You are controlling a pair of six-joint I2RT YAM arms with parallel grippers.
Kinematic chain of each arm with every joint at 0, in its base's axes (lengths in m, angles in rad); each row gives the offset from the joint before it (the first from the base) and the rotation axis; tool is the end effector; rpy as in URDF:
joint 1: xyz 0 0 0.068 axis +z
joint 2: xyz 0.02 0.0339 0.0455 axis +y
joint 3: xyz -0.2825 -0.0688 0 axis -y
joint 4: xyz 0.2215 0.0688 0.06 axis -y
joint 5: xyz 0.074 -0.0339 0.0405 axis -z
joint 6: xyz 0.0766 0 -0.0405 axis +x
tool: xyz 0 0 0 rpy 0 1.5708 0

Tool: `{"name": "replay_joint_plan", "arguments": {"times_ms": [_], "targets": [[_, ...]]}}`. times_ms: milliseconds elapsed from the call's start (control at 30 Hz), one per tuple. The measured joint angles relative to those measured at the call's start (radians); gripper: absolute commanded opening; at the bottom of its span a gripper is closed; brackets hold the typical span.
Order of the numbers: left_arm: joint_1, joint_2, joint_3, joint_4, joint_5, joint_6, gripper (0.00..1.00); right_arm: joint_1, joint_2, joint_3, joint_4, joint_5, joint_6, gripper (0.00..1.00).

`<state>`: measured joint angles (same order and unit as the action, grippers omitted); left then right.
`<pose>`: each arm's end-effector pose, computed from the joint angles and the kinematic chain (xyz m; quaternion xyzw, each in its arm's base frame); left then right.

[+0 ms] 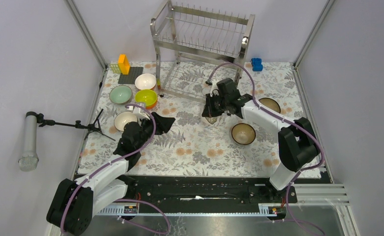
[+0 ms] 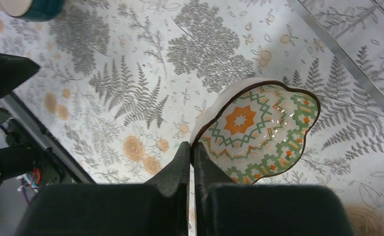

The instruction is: Unload the bowls from the dish rack

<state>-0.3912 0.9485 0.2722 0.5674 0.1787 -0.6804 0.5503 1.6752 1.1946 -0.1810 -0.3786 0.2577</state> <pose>0.1928 -0.0942 0.2350 -0.0479 0.7424 -0.3966 0.5378 0.3160 0.2271 0.2561 -0.2104 0.8609 0.3250 0.3301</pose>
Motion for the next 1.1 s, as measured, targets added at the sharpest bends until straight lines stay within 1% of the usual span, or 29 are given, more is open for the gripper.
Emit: {"name": "replay_joint_plan", "arguments": {"times_ms": [167, 467, 600, 633, 733, 833, 900, 1000, 1100], "targets": [[0.000, 0.000, 0.000, 0.000, 0.000, 0.000, 0.61, 0.032, 0.031, 0.037, -0.096, 0.125, -0.032, 0.00], [0.000, 0.001, 0.000, 0.000, 0.000, 0.000, 0.61, 0.082, 0.084, 0.041, -0.219, 0.388, -0.048, 0.00], [0.000, 0.001, 0.000, 0.000, 0.000, 0.000, 0.61, 0.082, 0.085, 0.043, -0.249, 0.520, -0.044, 0.04], [0.000, 0.001, 0.000, 0.000, 0.000, 0.000, 0.61, 0.082, 0.085, 0.045, -0.256, 0.555, -0.043, 0.07], [0.000, 0.000, 0.000, 0.000, 0.000, 0.000, 0.61, 0.082, 0.091, 0.048, -0.266, 0.631, -0.041, 0.21], [0.000, 0.000, 0.000, 0.000, 0.000, 0.000, 0.61, 0.082, 0.096, 0.053, -0.280, 0.656, -0.042, 0.38], [0.000, 0.000, 0.000, 0.000, 0.000, 0.000, 0.61, 0.082, 0.096, 0.056, -0.282, 0.647, -0.050, 0.46], [0.000, 0.000, 0.000, 0.000, 0.000, 0.001, 0.61, 0.082, 0.090, 0.057, -0.277, 0.608, -0.060, 0.52], [0.000, 0.000, 0.000, 0.000, 0.000, 0.002, 0.61, 0.082, 0.053, 0.050, -0.269, 0.531, -0.076, 0.54]]}}
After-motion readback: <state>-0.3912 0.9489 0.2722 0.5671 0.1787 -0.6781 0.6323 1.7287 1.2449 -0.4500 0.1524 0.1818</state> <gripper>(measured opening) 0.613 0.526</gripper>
